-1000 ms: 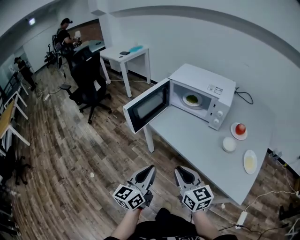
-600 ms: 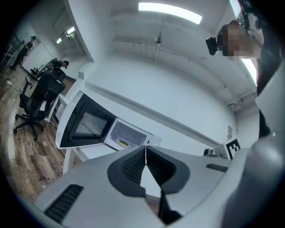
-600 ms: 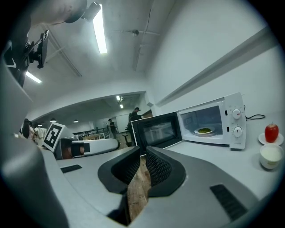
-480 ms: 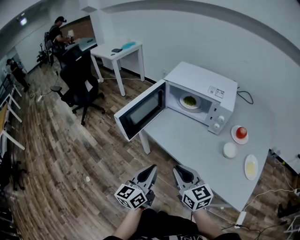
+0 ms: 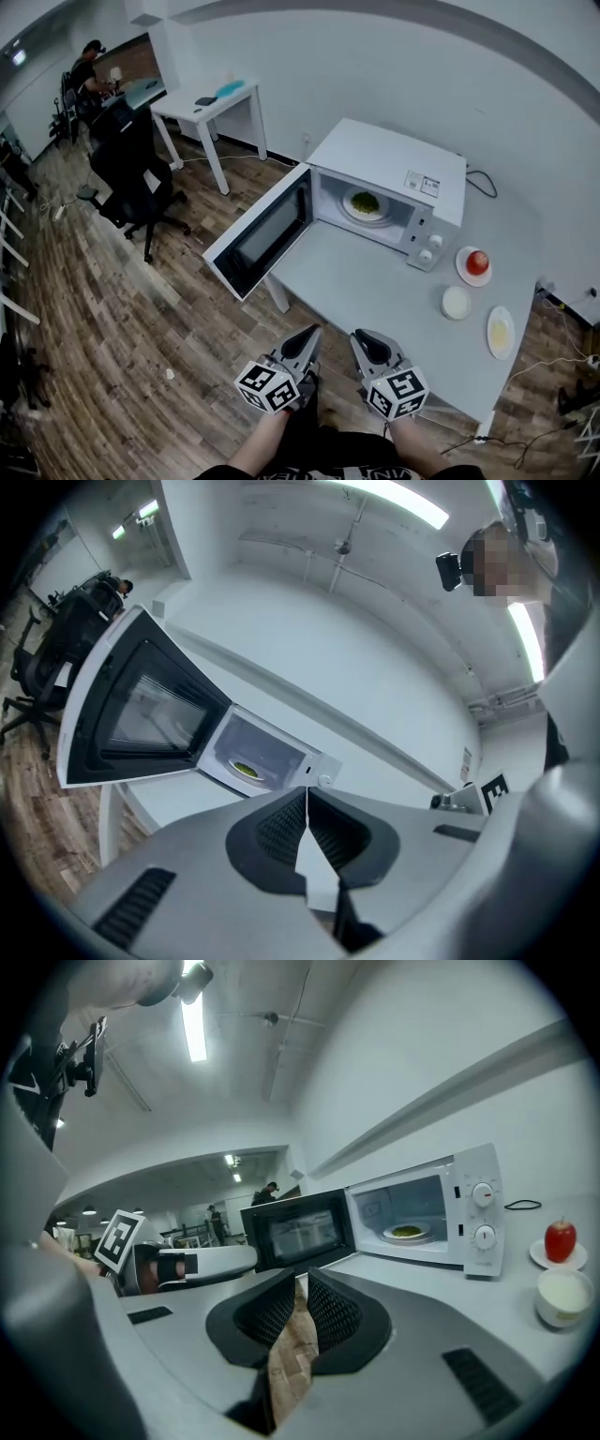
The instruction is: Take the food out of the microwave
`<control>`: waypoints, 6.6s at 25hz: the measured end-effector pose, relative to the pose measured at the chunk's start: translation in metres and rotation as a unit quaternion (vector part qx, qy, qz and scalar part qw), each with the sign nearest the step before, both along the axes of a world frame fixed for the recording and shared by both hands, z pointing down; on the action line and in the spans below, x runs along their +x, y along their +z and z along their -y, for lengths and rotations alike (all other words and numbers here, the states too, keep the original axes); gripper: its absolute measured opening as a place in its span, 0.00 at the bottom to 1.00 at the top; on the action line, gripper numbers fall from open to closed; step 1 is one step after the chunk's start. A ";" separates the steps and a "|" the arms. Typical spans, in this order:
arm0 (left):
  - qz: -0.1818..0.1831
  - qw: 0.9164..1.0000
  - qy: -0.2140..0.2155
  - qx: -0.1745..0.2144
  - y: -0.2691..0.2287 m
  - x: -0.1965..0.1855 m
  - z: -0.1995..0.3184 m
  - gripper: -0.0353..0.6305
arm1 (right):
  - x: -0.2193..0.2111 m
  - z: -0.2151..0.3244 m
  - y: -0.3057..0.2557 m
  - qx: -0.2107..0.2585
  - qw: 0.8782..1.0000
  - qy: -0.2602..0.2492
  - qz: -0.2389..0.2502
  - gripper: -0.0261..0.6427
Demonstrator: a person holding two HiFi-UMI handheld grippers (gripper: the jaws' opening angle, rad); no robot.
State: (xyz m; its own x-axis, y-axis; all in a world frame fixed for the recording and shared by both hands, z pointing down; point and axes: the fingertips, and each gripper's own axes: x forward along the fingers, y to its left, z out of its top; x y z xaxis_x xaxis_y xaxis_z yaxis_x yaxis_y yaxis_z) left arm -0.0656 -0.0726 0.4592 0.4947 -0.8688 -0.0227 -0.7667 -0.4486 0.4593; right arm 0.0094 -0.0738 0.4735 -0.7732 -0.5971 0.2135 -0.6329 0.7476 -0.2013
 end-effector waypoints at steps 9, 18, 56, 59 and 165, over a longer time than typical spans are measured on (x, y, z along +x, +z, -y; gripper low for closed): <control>0.006 0.998 0.057 0.015 -0.012 0.003 0.090 0.07 | 0.000 0.080 0.000 -0.005 0.999 0.047 -0.008 0.12; 0.003 0.997 0.083 -0.005 0.004 -0.001 0.137 0.07 | -0.004 0.119 0.018 -0.031 0.997 0.073 -0.017 0.12; 0.051 0.989 0.138 -0.015 0.049 -0.001 0.274 0.07 | -0.032 0.285 0.056 0.027 0.977 0.080 -0.195 0.13; 0.054 0.990 0.134 -0.007 0.052 -0.003 0.279 0.07 | -0.034 0.298 0.061 0.053 0.964 0.075 -0.250 0.13; -0.339 0.903 0.112 -0.240 0.121 0.017 0.320 0.16 | -0.057 0.270 0.097 0.225 0.869 -0.081 -0.432 0.11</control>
State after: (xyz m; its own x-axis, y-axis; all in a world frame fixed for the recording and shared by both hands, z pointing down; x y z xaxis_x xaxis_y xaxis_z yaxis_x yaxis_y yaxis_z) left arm -0.0486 -0.3923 0.5800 0.6736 -0.7383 -0.0339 -0.1508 -0.1822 0.9716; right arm -0.0473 -0.3440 0.5700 -0.5216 -0.6686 0.5300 -0.2807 0.7211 0.6334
